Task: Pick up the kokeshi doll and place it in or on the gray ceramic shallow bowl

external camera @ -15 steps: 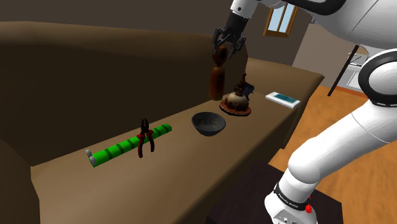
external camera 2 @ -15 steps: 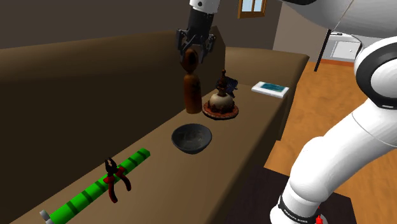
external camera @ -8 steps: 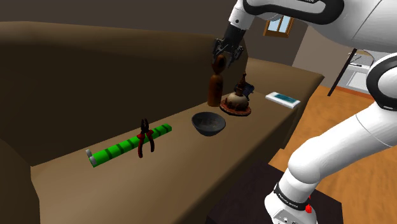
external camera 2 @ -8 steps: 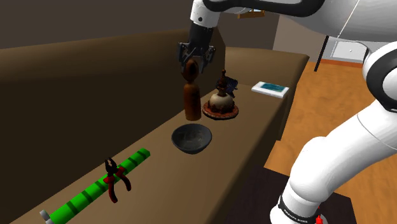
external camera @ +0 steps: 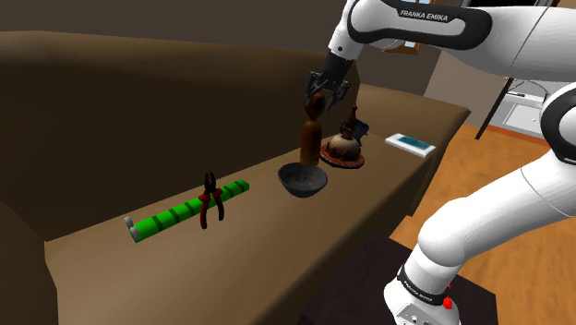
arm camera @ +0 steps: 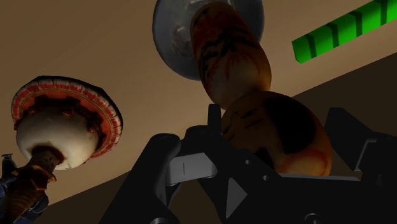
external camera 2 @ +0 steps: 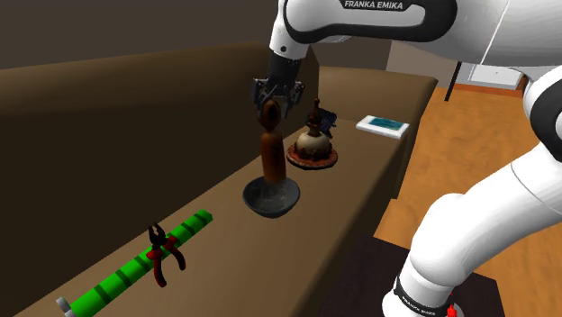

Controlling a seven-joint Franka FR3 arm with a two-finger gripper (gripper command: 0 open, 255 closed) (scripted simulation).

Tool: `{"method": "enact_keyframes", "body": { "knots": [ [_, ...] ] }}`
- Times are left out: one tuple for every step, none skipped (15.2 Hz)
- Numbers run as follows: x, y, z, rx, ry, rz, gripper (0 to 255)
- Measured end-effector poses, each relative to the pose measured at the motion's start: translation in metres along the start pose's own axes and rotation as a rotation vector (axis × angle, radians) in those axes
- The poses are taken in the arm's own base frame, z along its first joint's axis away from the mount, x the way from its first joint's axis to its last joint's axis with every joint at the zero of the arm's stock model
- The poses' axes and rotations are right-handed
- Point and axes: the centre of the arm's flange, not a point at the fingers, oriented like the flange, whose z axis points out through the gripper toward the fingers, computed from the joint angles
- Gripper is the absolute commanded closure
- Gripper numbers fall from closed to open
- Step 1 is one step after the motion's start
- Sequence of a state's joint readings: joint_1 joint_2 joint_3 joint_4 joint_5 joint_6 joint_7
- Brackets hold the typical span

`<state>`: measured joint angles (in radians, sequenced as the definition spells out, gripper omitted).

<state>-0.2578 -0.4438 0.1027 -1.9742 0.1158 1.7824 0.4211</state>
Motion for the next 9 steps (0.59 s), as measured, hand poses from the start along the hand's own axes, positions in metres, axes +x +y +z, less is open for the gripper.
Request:
{"method": "enact_keyframes", "body": {
  "knots": [
    [0.000,0.002,0.007,0.000,0.000,0.000,255],
    [-0.001,0.003,0.011,0.000,0.000,0.000,255],
    [-0.002,0.003,0.015,0.000,0.000,0.000,255],
    [-0.003,0.004,0.020,0.000,0.000,0.000,255],
    [-0.004,0.005,0.025,0.000,0.000,0.000,255],
    [-0.005,0.007,0.032,0.000,0.000,0.000,255],
    [-0.006,0.008,0.036,0.000,0.000,0.000,255],
    [-0.006,0.007,0.037,0.000,0.000,0.000,255],
    [-0.007,0.007,0.038,0.000,0.000,0.000,255]
  ]
}}
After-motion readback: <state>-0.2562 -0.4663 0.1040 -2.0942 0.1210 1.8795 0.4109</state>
